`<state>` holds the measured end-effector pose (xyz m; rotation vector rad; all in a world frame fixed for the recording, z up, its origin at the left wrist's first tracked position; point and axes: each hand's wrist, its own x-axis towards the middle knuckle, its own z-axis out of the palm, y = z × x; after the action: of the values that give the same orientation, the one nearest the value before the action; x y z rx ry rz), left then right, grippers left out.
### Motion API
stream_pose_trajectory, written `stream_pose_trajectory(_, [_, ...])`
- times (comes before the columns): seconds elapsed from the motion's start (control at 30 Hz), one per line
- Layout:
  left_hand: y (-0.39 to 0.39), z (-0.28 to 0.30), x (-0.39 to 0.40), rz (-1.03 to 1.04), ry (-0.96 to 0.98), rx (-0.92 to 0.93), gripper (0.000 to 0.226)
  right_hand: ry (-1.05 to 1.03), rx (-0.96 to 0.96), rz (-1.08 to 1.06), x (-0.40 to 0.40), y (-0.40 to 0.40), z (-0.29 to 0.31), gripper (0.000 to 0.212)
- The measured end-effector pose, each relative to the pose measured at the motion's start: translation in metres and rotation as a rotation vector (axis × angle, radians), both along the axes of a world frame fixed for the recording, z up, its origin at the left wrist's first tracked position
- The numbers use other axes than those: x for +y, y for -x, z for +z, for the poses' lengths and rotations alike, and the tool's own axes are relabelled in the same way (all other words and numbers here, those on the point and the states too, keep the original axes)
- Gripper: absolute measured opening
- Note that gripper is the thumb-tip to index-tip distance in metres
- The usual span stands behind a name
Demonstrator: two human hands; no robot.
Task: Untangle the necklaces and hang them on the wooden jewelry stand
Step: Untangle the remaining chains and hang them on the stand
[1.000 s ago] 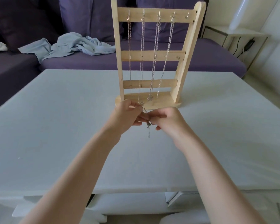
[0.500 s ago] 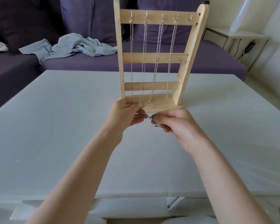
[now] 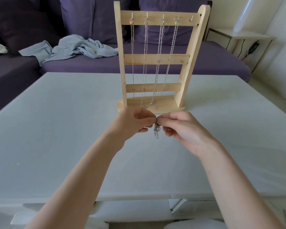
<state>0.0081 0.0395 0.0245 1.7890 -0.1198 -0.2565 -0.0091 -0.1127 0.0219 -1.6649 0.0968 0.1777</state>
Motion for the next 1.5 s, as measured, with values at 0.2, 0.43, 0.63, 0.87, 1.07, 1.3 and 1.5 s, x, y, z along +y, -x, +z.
stream_pose_trajectory(0.2, [-0.002,0.004,0.0,-0.046,0.085,0.025,0.012,-0.099,0.018,-0.008,-0.007,0.001,0.005,0.015])
stream_pose_trajectory(0.43, [-0.003,0.0,-0.001,0.008,0.03,0.002,0.012,-0.15,0.041,-0.047,-0.007,-0.001,0.003,0.019])
stream_pose_trajectory(0.63, [0.003,-0.005,-0.008,-0.024,0.085,0.013,0.016,-0.075,-0.006,-0.088,-0.004,0.0,-0.002,0.018])
stream_pose_trajectory(0.87, [0.002,-0.005,-0.009,-0.024,0.258,0.08,0.019,-0.133,0.018,-0.083,-0.003,-0.001,-0.001,0.019])
stream_pose_trajectory(1.07, [-0.001,-0.004,-0.005,-0.03,0.585,0.313,0.021,-0.26,0.043,-0.009,-0.003,-0.002,0.001,0.019])
stream_pose_trajectory(1.3, [0.0,-0.007,-0.007,-0.032,0.309,0.224,0.018,-0.189,0.062,0.016,-0.008,-0.001,0.001,0.018])
stream_pose_trajectory(1.5, [0.005,-0.008,-0.014,-0.01,0.194,0.162,0.018,-0.114,-0.02,-0.03,-0.013,-0.001,0.001,0.021])
